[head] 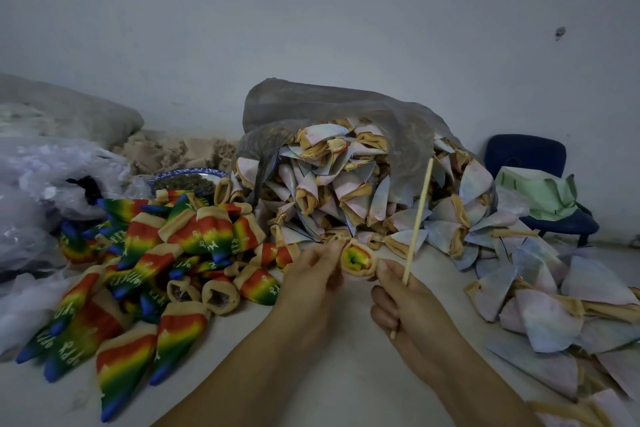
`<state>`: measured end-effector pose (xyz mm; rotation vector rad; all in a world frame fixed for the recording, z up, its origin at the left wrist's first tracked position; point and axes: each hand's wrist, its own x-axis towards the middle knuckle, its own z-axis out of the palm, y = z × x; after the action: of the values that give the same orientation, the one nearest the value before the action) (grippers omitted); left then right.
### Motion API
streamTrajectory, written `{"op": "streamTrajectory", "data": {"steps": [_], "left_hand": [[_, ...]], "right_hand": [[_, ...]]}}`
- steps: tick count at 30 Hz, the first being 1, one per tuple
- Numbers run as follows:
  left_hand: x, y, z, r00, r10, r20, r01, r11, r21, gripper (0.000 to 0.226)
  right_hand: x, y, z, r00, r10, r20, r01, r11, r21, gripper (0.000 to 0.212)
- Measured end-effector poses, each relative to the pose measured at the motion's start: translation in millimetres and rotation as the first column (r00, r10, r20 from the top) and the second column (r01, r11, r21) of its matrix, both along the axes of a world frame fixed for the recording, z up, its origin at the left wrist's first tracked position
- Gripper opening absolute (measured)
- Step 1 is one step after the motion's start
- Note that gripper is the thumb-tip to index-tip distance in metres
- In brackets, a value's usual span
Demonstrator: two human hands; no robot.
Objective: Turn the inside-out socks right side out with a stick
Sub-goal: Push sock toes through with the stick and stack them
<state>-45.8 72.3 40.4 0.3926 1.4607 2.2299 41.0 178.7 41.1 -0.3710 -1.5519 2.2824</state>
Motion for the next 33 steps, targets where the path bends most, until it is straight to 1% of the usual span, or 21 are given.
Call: {"op": "streamTrajectory", "data": {"steps": [1, 2, 3, 4, 5, 6, 7, 8, 10, 12, 14, 16, 18, 19, 20, 21, 23, 25, 28, 31, 33], "left_hand": [[-0.1, -2.8, -0.7, 0.974, 0.069, -0.217, -0.096, 0.988, -0.118, 0.034], [0.7, -6.0, 0.4, 0.901, 0.094, -0.424, -0.17, 0.975, -0.146, 0.036], [1.4, -8.3, 1.3, 0.807, 0.084, -0.585, -0.201, 0.97, -0.139, 0.036], [1.6, -8.4, 0.0, 0.712, 0.04, -0.701, -0.215, 0.963, -0.163, 0.038], [2.3, -6.8, -1.8, 0.635, -0.022, -0.773, -0.219, 0.954, -0.206, 0.039], [3.9, -4.4, -4.2, 0.595, -0.09, -0.799, -0.204, 0.944, -0.258, 0.037], [6.0, -2.7, -6.3, 0.605, -0.143, -0.783, -0.165, 0.94, -0.299, 0.033], [7.7, -1.9, -8.2, 0.653, -0.166, -0.739, -0.115, 0.943, -0.313, 0.029], [7.2, -2.5, -11.5, 0.768, -0.162, -0.619, -0.057, 0.946, -0.319, 0.03], [2.9, -0.9, -13.2, 0.837, -0.123, -0.533, -0.052, 0.952, -0.301, 0.03], [-0.3, 1.8, -13.9, 0.904, -0.049, -0.424, -0.051, 0.973, -0.223, 0.018], [-4.3, 2.8, -13.0, 0.977, 0.035, -0.209, -0.051, 0.996, -0.071, 0.014], [-11.3, 0.5, -11.3, 0.999, 0.033, 0.02, -0.034, 0.996, 0.086, 0.018], [-13.3, -1.3, -10.4, 0.998, 0.02, 0.064, -0.027, 0.994, 0.109, 0.02], [-14.5, -2.7, -10.4, 0.998, 0.013, 0.06, -0.018, 0.996, 0.091, 0.021], [-14.6, -3.2, -11.1, 1.0, 0.014, 0.009, -0.015, 0.999, 0.029, 0.023], [-10.7, -2.8, -11.4, 0.977, 0.002, -0.213, -0.041, 0.983, -0.177, 0.029], [-4.5, -1.1, -10.5, 0.916, -0.066, -0.396, -0.054, 0.957, -0.286, 0.038], [4.1, 1.5, -11.3, 0.831, -0.16, -0.533, -0.023, 0.947, -0.319, 0.049], [9.1, 3.6, -13.0, 0.718, -0.228, -0.658, -0.048, 0.927, -0.373, 0.065], [9.1, 3.3, -13.7, 0.673, -0.26, -0.693, -0.07, 0.91, -0.409, 0.078]], "right_hand": [[0.7, 2.9, 0.4, 0.999, -0.043, 0.016, 0.042, 0.998, 0.046, 0.018], [1.4, 4.5, 1.1, 0.997, -0.075, 0.031, 0.072, 0.993, 0.092, 0.019], [2.0, 5.0, 1.4, 0.995, -0.09, 0.041, 0.084, 0.988, 0.127, 0.02], [2.4, 4.8, 1.3, 0.995, -0.09, 0.049, 0.082, 0.985, 0.152, 0.021], [2.9, 4.2, 1.4, 0.996, -0.076, 0.055, 0.066, 0.984, 0.163, 0.022], [3.5, 3.6, 1.4, 0.997, -0.051, 0.059, 0.041, 0.986, 0.159, 0.023], [4.2, 3.1, 1.6, 0.998, -0.019, 0.062, 0.01, 0.99, 0.143, 0.023], [4.6, 3.0, 1.6, 0.998, 0.011, 0.062, -0.019, 0.992, 0.125, 0.023], [5.5, 4.4, 1.0, 0.997, 0.05, 0.062, -0.056, 0.994, 0.098, 0.023], [5.7, 6.1, -1.0, 0.997, 0.034, 0.07, -0.043, 0.991, 0.131, 0.023], [4.5, 6.6, -2.8, 0.99, -0.075, 0.123, 0.033, 0.95, 0.312, 0.024], [3.6, 6.3, -4.6, 0.962, -0.211, 0.171, 0.079, 0.821, 0.566, 0.027], [4.0, 6.4, -7.0, 0.948, -0.265, 0.175, 0.081, 0.734, 0.674, 0.03], [4.5, 5.8, -7.0, 0.949, -0.267, 0.168, 0.081, 0.721, 0.688, 0.032], [4.7, 4.3, -6.2, 0.953, -0.259, 0.158, 0.078, 0.712, 0.698, 0.033], [4.8, 1.7, -4.8, 0.959, -0.243, 0.147, 0.073, 0.71, 0.7, 0.036], [4.2, -3.9, -3.0, 0.969, -0.212, 0.127, 0.069, 0.724, 0.686, 0.046], [2.9, -6.9, -2.9, 0.971, -0.218, 0.097, 0.101, 0.743, 0.661, 0.039], [0.9, -6.5, -2.1, 0.971, -0.231, 0.061, 0.143, 0.768, 0.624, 0.017], [0.0, -4.9, 0.0, 0.97, -0.233, 0.074, 0.145, 0.791, 0.594, 0.014], [0.7, -3.0, 0.7, 0.966, -0.229, 0.116, 0.124, 0.811, 0.572, 0.014]]}}
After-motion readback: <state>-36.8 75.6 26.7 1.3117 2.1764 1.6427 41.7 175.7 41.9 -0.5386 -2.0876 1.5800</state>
